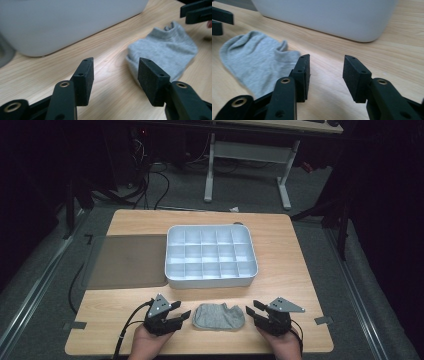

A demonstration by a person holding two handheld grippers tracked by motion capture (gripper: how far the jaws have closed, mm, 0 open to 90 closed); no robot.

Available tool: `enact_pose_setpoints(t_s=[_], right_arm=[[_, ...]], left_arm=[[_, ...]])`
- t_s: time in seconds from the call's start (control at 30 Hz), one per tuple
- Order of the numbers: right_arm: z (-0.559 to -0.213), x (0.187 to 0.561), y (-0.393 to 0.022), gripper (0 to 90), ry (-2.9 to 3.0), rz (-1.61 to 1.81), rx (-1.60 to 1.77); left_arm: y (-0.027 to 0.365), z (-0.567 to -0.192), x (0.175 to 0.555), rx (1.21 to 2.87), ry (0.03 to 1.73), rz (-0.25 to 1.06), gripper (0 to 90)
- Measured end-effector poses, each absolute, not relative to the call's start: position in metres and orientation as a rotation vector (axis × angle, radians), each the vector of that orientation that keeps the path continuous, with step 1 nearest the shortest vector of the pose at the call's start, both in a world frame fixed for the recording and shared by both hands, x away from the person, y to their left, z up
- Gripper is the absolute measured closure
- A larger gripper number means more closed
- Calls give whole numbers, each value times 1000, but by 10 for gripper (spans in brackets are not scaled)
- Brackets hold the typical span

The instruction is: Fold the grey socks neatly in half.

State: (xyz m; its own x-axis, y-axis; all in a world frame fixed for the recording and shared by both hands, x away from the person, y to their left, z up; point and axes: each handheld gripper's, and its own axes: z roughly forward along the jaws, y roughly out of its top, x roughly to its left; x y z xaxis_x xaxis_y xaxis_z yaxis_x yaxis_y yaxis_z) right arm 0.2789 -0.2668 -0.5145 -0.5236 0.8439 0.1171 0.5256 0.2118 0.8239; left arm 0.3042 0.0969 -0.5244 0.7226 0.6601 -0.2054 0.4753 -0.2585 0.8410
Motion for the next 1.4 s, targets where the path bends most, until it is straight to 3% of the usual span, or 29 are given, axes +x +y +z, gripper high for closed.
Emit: enact_pose_setpoints(t_s=[0.27,0.47,0.77,1.2,1.4], right_arm=[[-515,277,-252,599,2213,1247,1276],[-524,281,-242,580,2273,1222,1318],[-531,283,-231,586,2312,1158,1309],[-531,279,-223,567,2345,1170,1277],[-531,276,-217,692,2362,1136,1209]], left_arm=[[64,-525,306,1959,879,223,504],[54,-530,305,2023,911,245,672],[59,-532,296,2089,889,318,804],[69,-532,291,2091,892,329,791],[73,-532,292,2095,894,331,761]])
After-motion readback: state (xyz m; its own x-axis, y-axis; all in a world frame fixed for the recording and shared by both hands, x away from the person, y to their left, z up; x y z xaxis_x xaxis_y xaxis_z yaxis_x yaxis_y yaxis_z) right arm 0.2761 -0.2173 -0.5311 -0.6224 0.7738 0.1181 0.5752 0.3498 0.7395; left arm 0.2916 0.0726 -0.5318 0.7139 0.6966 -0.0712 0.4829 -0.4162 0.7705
